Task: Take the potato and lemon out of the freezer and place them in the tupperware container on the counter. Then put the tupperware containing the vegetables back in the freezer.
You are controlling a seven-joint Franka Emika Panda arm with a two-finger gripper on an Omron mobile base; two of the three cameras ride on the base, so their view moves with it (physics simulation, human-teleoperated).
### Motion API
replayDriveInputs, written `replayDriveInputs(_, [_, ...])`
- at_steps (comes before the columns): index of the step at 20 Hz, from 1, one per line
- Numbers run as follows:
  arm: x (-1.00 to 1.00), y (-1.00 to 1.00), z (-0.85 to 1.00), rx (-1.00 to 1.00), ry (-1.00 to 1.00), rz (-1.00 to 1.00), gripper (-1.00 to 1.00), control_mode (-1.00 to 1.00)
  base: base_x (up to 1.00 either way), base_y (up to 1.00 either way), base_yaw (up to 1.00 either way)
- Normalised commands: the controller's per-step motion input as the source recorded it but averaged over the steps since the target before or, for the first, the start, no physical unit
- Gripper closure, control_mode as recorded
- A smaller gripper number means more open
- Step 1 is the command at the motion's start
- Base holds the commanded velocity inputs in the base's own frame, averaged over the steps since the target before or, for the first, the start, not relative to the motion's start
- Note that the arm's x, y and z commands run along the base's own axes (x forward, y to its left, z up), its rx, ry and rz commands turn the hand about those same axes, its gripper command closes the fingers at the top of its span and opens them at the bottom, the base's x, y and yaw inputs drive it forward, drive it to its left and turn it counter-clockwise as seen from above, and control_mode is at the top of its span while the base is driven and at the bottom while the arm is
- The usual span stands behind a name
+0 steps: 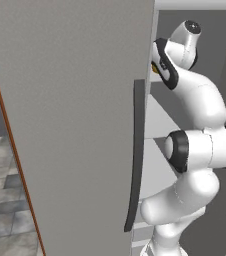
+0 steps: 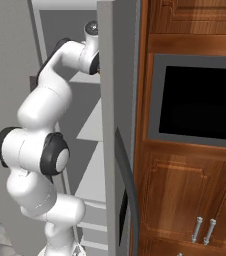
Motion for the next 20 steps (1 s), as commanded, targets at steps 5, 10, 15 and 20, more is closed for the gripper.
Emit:
replayDriveInputs(5, [0.13, 0.00, -0.17, 0.09, 0.04, -0.03, -1.00, -1.00, 0.00, 0.00, 0.00])
replayDriveInputs(10, [0.06, 0.02, -0.28, 0.04, 0.06, -0.03, 1.00, -1.00, 0.00, 0.00, 0.00])
replayDriveInputs(15, [0.00, 0.01, -0.17, 0.01, 0.01, -0.03, 1.00, -1.00, 0.00, 0.00, 0.00])
replayDriveInputs(20, [-0.53, 0.00, 0.15, 0.00, -0.15, -0.04, 1.00, -1.00, 0.00, 0.00, 0.00])
